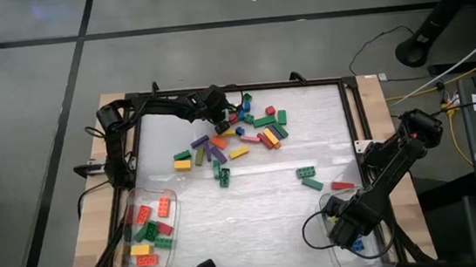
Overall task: Sort blocks by size
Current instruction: Put the small green game piece into the right transparent bin
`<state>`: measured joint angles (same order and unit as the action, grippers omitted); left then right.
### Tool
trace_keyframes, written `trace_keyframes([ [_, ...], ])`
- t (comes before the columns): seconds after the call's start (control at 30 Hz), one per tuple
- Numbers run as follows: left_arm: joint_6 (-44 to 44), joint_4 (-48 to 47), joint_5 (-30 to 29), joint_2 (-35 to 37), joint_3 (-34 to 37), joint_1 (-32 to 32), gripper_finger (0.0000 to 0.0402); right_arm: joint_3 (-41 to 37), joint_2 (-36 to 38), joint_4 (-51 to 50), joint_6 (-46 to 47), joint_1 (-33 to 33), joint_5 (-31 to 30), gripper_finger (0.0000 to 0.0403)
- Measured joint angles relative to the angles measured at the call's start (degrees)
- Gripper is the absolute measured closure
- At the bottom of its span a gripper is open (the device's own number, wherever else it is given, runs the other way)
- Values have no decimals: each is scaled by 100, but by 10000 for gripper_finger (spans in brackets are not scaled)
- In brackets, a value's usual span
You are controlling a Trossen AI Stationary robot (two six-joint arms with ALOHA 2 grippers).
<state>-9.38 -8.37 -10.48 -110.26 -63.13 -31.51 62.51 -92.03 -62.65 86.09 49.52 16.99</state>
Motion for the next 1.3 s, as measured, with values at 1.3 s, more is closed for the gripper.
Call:
trace_keyframes([
  [1.3,2890,627,5165,1480,-59,2276,315,1170,4,3036,-7537,-1740,-6265,141],
])
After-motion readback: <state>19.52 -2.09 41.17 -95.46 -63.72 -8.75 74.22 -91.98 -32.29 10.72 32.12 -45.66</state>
